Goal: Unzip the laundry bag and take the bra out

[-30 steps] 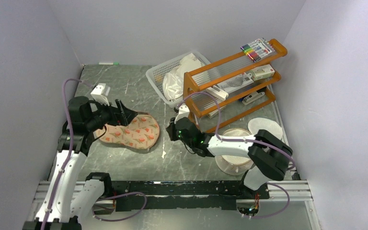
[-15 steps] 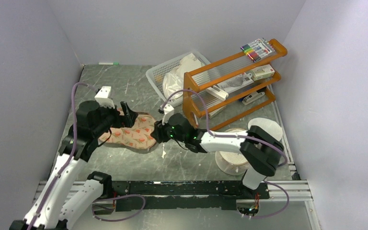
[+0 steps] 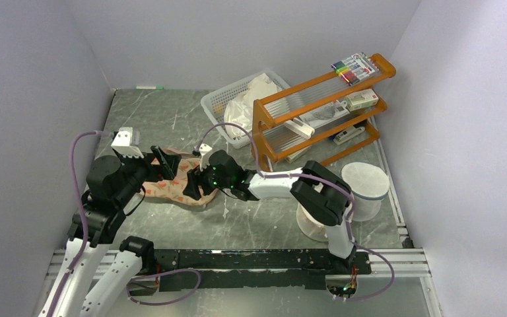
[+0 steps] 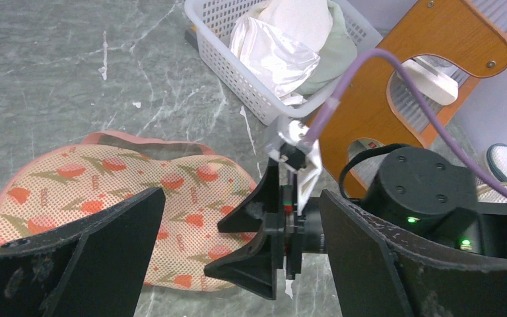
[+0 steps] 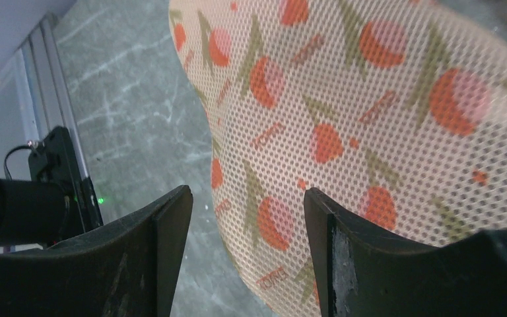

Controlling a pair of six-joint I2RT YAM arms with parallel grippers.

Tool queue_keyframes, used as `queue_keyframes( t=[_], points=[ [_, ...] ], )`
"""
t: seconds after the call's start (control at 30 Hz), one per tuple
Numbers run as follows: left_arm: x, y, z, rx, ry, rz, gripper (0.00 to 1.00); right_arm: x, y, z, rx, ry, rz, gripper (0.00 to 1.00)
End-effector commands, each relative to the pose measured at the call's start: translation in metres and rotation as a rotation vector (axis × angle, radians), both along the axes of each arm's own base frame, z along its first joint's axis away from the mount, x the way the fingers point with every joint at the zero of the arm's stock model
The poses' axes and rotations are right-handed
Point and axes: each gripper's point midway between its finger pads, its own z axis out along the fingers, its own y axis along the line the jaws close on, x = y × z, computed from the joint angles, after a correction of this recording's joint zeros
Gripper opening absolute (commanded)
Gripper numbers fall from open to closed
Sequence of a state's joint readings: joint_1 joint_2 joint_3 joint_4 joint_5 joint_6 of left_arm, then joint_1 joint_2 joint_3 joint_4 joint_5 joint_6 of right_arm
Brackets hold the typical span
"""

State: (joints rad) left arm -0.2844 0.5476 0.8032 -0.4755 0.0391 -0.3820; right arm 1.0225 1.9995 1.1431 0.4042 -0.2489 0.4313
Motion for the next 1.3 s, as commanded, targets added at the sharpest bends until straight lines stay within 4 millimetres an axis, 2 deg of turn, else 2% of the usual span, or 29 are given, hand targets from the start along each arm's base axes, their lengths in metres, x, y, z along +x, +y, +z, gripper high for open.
queue_keyframes(
  t=[0.0, 0.17, 0.33, 0.43, 0.57, 0.63, 0.77, 0.83, 0.9, 1.07, 1.13, 1.27],
  points=[
    [0.005, -0.001, -0.002, -0.002, 0.010, 0.008, 0.99, 0.013, -0.030, -0.025, -0.026, 0.052, -0.058, 0.63],
    [0.009, -0.024, -0.011, 0.001, 0.026, -0.120, 0.99, 0.035, -0.074, -0.038, -0.137, -0.004, -0.169, 0.63],
    [0.015, -0.040, -0.030, 0.074, 0.073, -0.241, 0.99, 0.051, -0.091, -0.024, -0.156, -0.034, -0.203, 0.64],
    [0.019, -0.038, -0.039, 0.151, 0.107, -0.260, 0.99, 0.050, -0.094, 0.005, -0.136, -0.038, -0.206, 0.64],
    [0.024, -0.022, -0.045, 0.280, 0.103, -0.212, 0.99, 0.034, -0.095, 0.072, -0.001, -0.071, -0.172, 0.67],
    [0.019, -0.029, -0.046, 0.309, 0.057, -0.251, 0.99, 0.024, -0.103, 0.093, 0.042, -0.088, -0.167, 0.70],
    [0.011, -0.046, -0.054, 0.327, 0.002, -0.348, 0.99, 0.010, -0.122, 0.115, 0.051, -0.123, -0.166, 0.73],
    [0.007, -0.059, -0.063, 0.341, 0.014, -0.403, 1.00, 0.000, -0.129, 0.122, 0.065, -0.126, -0.148, 0.73],
    [0.004, -0.072, -0.073, 0.388, 0.029, -0.457, 0.99, -0.006, -0.138, 0.137, 0.093, -0.156, -0.149, 0.74],
    [0.012, -0.088, -0.096, 0.574, 0.069, -0.469, 0.95, -0.007, -0.168, 0.160, 0.105, -0.231, -0.232, 0.74],
    [0.017, -0.093, -0.101, 0.641, 0.062, -0.463, 0.91, -0.006, -0.181, 0.168, 0.107, -0.258, -0.275, 0.73],
    [0.019, -0.118, -0.114, 0.730, 0.035, -0.506, 0.86, -0.010, -0.207, 0.185, 0.135, -0.297, -0.358, 0.73]
  ],
)
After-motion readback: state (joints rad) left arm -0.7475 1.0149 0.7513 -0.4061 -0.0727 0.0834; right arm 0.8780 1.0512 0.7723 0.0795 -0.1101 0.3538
